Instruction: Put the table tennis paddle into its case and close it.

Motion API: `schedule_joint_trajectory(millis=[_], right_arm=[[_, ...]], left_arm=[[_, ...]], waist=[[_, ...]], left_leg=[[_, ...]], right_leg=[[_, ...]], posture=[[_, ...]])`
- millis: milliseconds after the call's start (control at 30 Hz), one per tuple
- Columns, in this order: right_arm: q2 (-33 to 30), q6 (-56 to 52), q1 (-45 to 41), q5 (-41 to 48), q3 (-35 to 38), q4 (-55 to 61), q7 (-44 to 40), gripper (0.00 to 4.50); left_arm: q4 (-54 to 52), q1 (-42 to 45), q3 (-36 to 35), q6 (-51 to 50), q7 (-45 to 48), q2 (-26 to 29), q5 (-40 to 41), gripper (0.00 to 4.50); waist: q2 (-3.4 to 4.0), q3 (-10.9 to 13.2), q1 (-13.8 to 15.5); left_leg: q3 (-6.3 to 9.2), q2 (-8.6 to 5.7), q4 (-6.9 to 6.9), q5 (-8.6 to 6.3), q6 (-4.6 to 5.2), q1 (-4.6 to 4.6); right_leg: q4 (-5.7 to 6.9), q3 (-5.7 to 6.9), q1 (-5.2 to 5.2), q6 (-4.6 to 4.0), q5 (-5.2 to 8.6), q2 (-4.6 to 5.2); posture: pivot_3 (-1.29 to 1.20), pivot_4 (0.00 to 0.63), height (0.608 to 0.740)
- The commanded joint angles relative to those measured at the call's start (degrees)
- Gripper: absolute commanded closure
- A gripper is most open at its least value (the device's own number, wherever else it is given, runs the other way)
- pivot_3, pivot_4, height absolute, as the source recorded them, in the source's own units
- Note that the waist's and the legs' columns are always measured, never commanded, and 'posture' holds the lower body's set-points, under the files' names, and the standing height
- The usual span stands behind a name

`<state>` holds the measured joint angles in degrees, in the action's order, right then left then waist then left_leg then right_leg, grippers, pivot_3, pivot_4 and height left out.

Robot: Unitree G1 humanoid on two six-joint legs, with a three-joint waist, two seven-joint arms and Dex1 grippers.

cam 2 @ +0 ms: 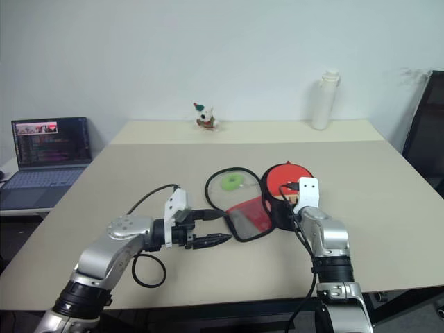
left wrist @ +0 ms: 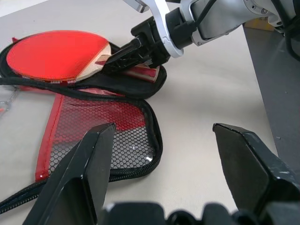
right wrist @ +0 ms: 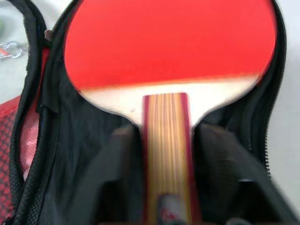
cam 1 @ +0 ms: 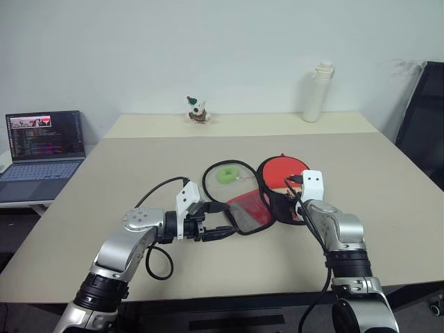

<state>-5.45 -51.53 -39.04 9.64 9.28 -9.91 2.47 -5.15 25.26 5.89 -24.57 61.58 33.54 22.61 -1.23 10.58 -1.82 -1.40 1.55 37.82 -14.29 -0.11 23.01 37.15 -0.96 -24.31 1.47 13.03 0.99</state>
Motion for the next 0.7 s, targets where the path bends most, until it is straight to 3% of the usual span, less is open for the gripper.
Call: schedule_joint_trajectory(millis=[33,67,333,400,500,700], right_arm=[[0.0,0.8,-1.0,0.0,-1.3,4.0,-0.7,0.75],[0.0,0.0,-0.8,0.9,-1.5,5.9,-1.7,0.38],[-8.3,-10.9,3.9,11.7,-3.5,28.7,-16.1,0.38],[-10.1,-17.5,5.1,19.9,0.4,34.0,-21.2,0.38],[-15.3,-20.3,7.1,24.9,2.7,37.8,-26.1,0.35],[-19.4,-19.0,6.7,25.1,2.9,36.6,-25.9,0.35]], left_arm=[[-2.5,-0.6,-1.6,0.4,-0.5,0.7,0.8,0.89],[-2.4,-0.9,-1.8,0.2,-0.8,0.9,0.7,0.89],[4.0,-1.8,-5.9,0.7,-5.3,2.8,-1.4,0.89],[8.3,-0.4,-6.2,2.4,-7.0,2.9,-3.5,0.89],[15.7,3.2,-5.8,3.9,-11.0,1.8,-7.0,1.51],[24.7,8.6,-3.8,4.9,-13.2,-1.3,-10.6,3.76]], waist=[[0.0,0.0,0.0],[0.0,0.0,0.0],[0.0,0.0,0.2],[0.0,0.0,0.2],[0.0,0.0,0.3],[-0.03,0.0,0.3]], left_leg=[[0.0,0.0,0.0,0.0,0.0,0.0],[0.0,0.0,0.0,0.0,0.0,0.0],[0.07,0.02,0.0,0.0,0.0,0.01],[0.07,0.01,0.02,0.0,0.0,-0.02],[0.12,0.01,0.03,0.0,0.0,-0.04],[0.06,-0.03,0.04,0.0,0.0,-0.03]], right_leg=[[0.0,-0.01,0.0,0.0,0.0,0.0],[0.0,0.0,0.0,0.0,0.0,0.0],[-0.03,0.07,0.01,0.01,0.01,0.01],[-0.02,0.08,0.04,0.01,0.01,0.02],[-0.02,0.12,0.09,0.02,0.01,0.02],[-0.05,0.09,0.1,0.03,0.01,0.04]], posture=[[0.0,0.15,0.74],[0.0,0.15,0.74],[0.0,0.15,0.74],[0.0,0.15,0.74],[0.0,0.15,0.74],[0.0,0.15,0.74]])
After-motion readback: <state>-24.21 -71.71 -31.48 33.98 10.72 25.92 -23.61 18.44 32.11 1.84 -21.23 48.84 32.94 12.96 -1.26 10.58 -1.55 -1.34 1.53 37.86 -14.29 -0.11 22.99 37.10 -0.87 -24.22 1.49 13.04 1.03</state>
